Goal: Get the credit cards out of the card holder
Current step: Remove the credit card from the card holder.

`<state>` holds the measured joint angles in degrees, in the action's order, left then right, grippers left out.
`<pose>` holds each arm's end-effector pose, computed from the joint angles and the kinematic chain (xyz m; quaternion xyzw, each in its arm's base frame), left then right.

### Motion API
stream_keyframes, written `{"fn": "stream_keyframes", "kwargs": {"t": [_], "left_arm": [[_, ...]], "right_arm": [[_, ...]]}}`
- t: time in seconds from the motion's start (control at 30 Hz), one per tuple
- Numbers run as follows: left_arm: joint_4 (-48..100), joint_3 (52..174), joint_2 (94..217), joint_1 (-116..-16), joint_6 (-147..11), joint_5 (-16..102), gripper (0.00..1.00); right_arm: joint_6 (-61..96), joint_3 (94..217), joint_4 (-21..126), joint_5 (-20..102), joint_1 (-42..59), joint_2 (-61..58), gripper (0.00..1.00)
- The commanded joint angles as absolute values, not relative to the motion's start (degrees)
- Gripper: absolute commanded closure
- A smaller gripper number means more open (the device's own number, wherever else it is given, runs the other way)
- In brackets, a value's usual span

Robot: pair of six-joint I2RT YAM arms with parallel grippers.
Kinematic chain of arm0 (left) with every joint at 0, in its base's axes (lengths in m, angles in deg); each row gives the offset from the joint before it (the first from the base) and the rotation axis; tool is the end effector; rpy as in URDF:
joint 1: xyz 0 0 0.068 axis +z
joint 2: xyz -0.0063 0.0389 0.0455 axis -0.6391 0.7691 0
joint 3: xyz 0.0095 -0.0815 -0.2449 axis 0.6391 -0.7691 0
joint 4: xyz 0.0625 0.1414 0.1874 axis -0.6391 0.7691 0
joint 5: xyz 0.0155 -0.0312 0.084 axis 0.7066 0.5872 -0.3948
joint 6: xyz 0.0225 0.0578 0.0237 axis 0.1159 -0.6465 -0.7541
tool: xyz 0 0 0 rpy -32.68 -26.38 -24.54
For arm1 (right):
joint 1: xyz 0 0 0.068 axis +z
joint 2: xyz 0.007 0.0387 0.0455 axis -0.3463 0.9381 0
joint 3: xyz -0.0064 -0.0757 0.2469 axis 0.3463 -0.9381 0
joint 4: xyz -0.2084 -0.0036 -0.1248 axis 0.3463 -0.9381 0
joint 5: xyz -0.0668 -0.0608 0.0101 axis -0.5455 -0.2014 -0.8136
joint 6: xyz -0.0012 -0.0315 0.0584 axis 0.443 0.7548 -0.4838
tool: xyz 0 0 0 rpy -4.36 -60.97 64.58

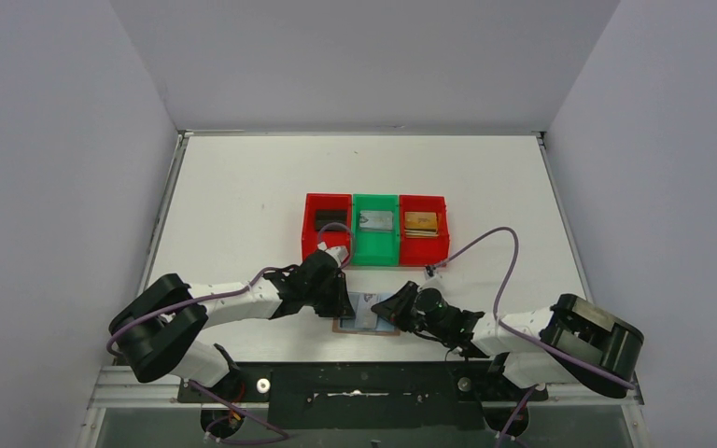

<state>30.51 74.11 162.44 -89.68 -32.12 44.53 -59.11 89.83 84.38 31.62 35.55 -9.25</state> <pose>0.1590 -0.2028 0.1283 0.0485 0.9416 -0.2958 0.1537 0.1195 0.1726 0.1102 0.2152 0.8480 0.4478 0.1844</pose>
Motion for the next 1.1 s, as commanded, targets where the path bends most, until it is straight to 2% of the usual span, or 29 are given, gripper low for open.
{"fn": "stream_keyframes", "kwargs": {"t": [0.0, 0.1, 0.17, 0.37, 0.6, 0.8, 1.07], "left_arm": [[34.7, 72.7, 163.0, -90.1, -33.5, 42.8, 0.93], [34.7, 72.9, 163.2, -90.1, -33.6, 42.8, 0.93], [34.9, 72.9, 163.3, -90.0, -33.6, 42.8, 0.93], [36.0, 73.0, 162.7, -90.0, -33.6, 42.0, 0.93], [36.1, 72.6, 161.2, -89.8, -32.8, 41.2, 0.93], [36.6, 73.9, 160.8, -89.9, -32.9, 41.1, 0.92], [37.6, 75.6, 158.3, -89.9, -32.9, 40.9, 0.79]], "right_arm": [[-57.5, 91.5, 85.2, 31.1, 35.2, -9.1, 0.81], [-57.2, 92.4, 85.8, 31.9, 35.2, -7.4, 0.81], [-57.0, 92.4, 86.2, 32.0, 35.1, -7.1, 0.88], [-57.3, 91.1, 83.5, 29.6, 35.2, -10.9, 1.00], [-56.6, 90.1, 75.2, 25.3, 35.0, -20.3, 1.00], [-55.3, 88.6, 74.0, 22.6, 35.1, -26.9, 1.00], [-52.4, 86.3, 81.3, 22.2, 35.2, -27.4, 1.00]]}}
